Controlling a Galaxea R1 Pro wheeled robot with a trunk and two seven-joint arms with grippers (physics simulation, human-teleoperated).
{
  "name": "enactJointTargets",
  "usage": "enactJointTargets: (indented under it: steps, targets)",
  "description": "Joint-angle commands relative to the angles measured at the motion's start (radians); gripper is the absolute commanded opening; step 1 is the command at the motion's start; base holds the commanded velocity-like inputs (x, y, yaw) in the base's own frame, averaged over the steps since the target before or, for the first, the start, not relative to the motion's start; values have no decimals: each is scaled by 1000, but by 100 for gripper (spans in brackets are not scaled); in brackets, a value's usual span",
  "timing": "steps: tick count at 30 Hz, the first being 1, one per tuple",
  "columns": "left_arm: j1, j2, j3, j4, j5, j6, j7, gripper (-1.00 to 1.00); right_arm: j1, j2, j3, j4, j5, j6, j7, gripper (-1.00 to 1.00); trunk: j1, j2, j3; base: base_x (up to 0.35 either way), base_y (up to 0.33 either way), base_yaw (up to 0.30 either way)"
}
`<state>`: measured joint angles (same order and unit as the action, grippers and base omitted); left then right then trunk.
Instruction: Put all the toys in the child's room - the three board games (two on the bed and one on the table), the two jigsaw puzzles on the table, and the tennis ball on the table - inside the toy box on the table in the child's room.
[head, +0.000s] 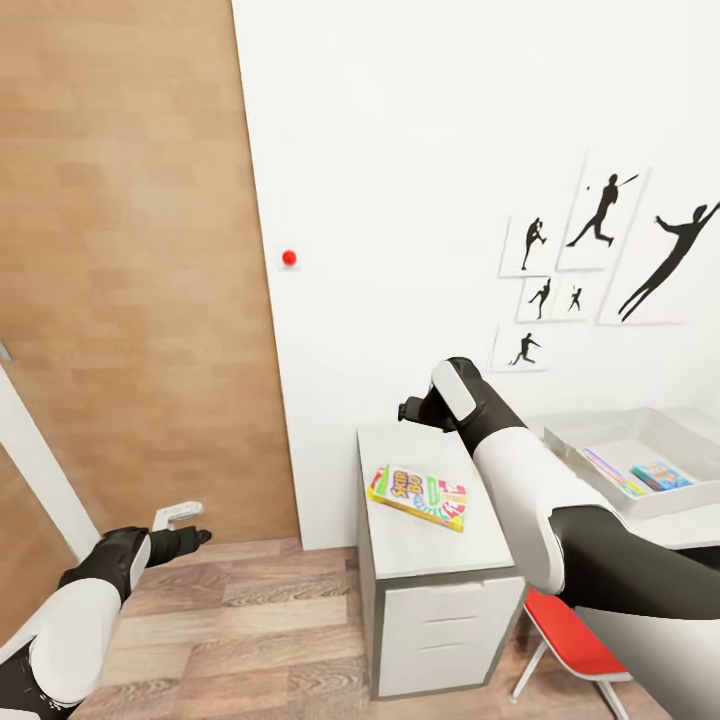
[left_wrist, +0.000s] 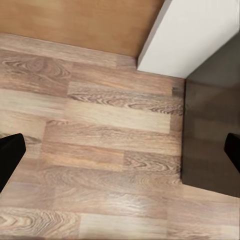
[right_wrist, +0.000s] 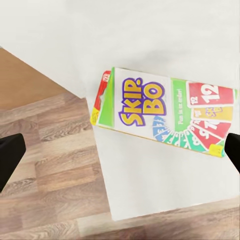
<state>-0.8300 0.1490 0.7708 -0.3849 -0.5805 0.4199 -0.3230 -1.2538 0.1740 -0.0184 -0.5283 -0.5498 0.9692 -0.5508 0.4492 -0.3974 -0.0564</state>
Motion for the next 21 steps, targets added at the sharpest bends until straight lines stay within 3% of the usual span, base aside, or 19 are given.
enactJointTargets:
  steps: [1,10,21]
  targets:
    - [-1,-1,8,-2,-10,3,-8,100,-1,1,-2,-1,-9,2,-9,100,1,-3,-3,70,70,39]
    - [-1,-1,8,-2,-10,3,-9,100,-1,1,-4,3,-9,-5,-9,100,1,-3,-5,34,29,14]
    - [-1,-1,8,-2,-10,3,-10,100,-1,1,-7,9,-11,-9,-9,100,1,-3,-6,124,80,1]
